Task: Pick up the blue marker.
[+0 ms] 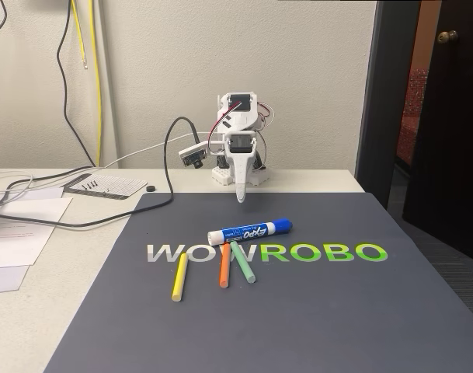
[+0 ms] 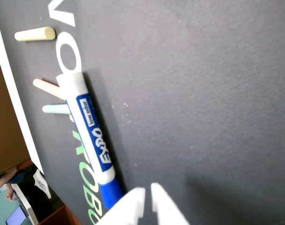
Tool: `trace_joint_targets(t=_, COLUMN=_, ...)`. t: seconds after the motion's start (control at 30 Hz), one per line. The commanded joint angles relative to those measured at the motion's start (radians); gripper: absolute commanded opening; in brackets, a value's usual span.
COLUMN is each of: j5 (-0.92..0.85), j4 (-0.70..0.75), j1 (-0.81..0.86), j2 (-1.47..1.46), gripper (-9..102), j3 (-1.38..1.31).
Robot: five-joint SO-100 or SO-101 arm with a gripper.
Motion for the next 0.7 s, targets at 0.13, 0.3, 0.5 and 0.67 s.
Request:
trace_joint_targets(t=0.13, j5=0.000, j4=-0.012, j1=-0.002, j2=0.058, gripper=0, j3=-0.003)
trace_joint_targets(t=0.3, j5=-0.011, j4=-0.015, j1=-0.011, j2=0.058, gripper=0, j3=-0.003)
trace_joint_targets(t=0.5, j5=-0.040, j4=-0.037, j1=-0.028, j2=0.060, gripper=0, j3=-0.008)
trace_joint_targets(t=0.67, j5=-0.087, j4=-0.072, j1=-0.055, j2=-0.029, gripper=1, j3=-0.054)
